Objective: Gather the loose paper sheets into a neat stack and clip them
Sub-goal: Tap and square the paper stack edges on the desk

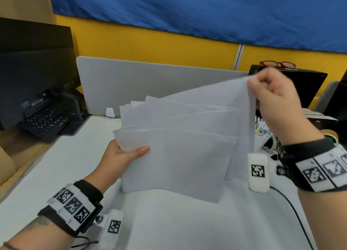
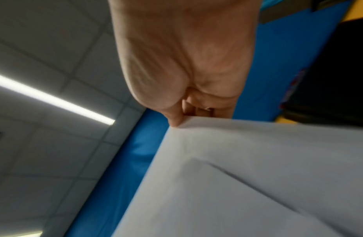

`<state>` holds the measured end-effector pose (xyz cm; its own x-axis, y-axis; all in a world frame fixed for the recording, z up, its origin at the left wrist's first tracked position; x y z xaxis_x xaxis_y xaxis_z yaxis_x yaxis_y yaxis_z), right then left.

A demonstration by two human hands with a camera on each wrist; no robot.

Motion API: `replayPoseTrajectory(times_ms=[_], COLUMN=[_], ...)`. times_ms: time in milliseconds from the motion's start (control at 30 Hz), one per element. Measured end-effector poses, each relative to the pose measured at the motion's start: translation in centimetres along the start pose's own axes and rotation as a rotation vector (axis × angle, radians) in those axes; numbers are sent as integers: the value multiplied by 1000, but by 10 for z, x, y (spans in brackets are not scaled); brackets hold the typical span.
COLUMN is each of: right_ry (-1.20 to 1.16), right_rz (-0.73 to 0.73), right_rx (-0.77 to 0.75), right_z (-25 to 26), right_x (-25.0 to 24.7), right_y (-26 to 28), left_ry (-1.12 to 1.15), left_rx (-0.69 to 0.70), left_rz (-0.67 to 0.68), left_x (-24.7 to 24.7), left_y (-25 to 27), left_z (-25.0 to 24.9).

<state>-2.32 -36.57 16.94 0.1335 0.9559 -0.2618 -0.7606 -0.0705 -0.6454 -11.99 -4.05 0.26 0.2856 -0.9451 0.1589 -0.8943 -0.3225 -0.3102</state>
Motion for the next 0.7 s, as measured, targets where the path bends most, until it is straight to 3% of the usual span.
replayPoseTrajectory(times_ms=[100, 267, 367, 467, 600, 700], right_ry=[-30, 30, -138, -56, 205, 251], right_rz=[8, 151, -48, -188, -153, -78], right_rx=[115, 304, 455, 260, -103, -75], right_z=[-39, -98, -114, -103, -73, -58], right_x=[-10, -2, 4, 6, 7, 14], right_y=[38, 97, 117, 122, 103, 79], left_ry=[26, 45, 54, 50, 57, 41], left_rx=[-8, -16, -15, -10, 11, 31], left_rz=[1, -48, -58, -65, -11, -8], left_x=[0, 4, 5, 6, 2, 1], left_y=[-1, 0, -1, 0, -1, -2], left_z=[3, 3, 3, 2, 3, 4])
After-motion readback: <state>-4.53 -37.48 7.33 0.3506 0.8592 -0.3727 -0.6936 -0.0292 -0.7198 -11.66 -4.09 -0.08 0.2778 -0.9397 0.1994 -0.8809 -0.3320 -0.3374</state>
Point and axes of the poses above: each hand's wrist, its own y-axis away from the middle knuckle, its own x-axis out of the palm, z = x × y, the point moved 1 cm from there along -y, towards the middle knuckle, and after that the axes turned 4 degrees about x, right-handed, at the moved point
